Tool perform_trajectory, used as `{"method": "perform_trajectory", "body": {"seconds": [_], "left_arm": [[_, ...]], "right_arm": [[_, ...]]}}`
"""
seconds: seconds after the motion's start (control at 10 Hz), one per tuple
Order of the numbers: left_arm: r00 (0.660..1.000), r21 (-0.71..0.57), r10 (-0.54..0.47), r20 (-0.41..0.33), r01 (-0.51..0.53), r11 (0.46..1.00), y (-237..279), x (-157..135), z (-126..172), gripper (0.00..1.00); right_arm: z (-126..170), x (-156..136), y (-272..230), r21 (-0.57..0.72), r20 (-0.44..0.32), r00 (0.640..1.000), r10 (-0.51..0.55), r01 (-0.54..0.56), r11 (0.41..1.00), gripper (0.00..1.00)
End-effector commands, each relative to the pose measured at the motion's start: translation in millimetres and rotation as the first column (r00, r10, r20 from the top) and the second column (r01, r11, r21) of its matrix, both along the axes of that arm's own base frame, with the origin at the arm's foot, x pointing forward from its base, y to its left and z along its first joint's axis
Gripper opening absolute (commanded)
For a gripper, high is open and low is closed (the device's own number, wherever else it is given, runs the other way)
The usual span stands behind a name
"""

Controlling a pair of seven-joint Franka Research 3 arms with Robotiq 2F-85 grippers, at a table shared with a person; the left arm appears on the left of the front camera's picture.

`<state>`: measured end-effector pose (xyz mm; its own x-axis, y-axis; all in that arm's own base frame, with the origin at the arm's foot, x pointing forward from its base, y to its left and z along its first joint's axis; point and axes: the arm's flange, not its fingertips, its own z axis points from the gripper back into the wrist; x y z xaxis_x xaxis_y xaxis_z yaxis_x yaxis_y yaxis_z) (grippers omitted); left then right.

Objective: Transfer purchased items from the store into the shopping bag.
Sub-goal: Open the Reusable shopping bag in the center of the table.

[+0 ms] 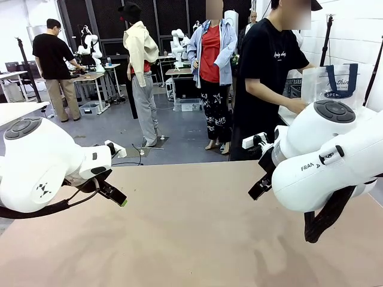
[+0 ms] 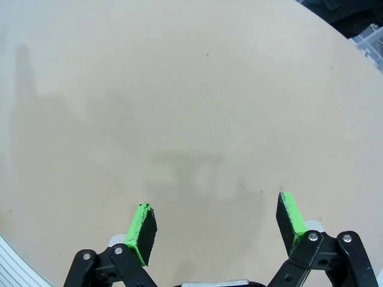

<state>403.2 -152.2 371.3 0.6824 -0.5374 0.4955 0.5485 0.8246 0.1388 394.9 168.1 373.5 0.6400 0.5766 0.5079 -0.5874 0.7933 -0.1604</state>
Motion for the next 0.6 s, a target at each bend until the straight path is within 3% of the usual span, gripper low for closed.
{"method": "perform_trajectory", "body": {"seconds": [0.0,0.5], "left_arm": [[1.0,-0.001,0.002,0.0,-0.002,1.0,1.1,0.4,0.0,1.0],[1.0,-0.001,0.002,0.0,-0.002,1.0,1.1,0.4,0.0,1.0]], "right_arm": [[0.0,0.0,-0.1,0.001,0.0,1.0,0.0,0.0,1.0,1.0],[0.0,0.0,-0.1,0.001,0.0,1.0,0.0,0.0,1.0,1.0]]}}
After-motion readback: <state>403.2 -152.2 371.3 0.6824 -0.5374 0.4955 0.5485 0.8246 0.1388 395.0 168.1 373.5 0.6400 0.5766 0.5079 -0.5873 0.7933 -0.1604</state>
